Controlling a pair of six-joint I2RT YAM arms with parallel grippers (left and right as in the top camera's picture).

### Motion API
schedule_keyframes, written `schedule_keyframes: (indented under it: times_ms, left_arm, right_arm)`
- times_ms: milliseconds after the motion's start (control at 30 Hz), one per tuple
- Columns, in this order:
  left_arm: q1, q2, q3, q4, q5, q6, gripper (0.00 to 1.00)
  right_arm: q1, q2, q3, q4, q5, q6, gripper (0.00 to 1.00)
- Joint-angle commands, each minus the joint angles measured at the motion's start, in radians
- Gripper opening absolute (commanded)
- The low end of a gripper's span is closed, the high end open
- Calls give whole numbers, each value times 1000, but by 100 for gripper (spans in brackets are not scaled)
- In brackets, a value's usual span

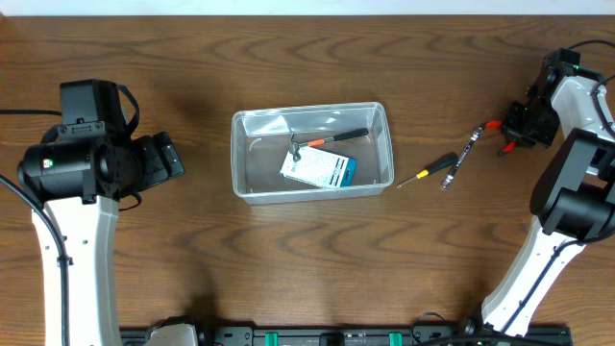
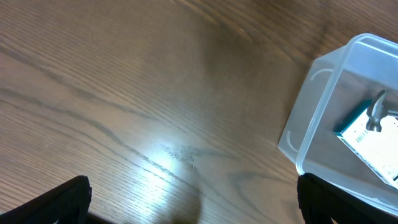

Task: Pack container
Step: 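Grasp the red-handled pliers with the right gripper and lift, then carry the pliers into the container and lower them beside the hammer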

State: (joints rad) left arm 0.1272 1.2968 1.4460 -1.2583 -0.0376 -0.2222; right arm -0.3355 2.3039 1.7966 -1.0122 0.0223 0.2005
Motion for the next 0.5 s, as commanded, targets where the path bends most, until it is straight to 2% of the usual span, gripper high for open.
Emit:
schedule_keyframes:
  times_ms: [0,267,367,467]
  left_arm:
    - [3,-5,-4,-6,-16,-12,98]
    - [3,-5,-4,-6,-16,-12,98]
    - [3,-5,-4,-6,-16,-12,98]
    - [3,-5,-4,-7,-16,-12,98]
  right_arm:
    - [-3,19,-10,-18,-5,0,1]
    - [86,-261,5,48,-14,-48,1]
    - [162,-374,9,119,-12,-125,1]
    - [267,-449,9,197,-63,-290,1]
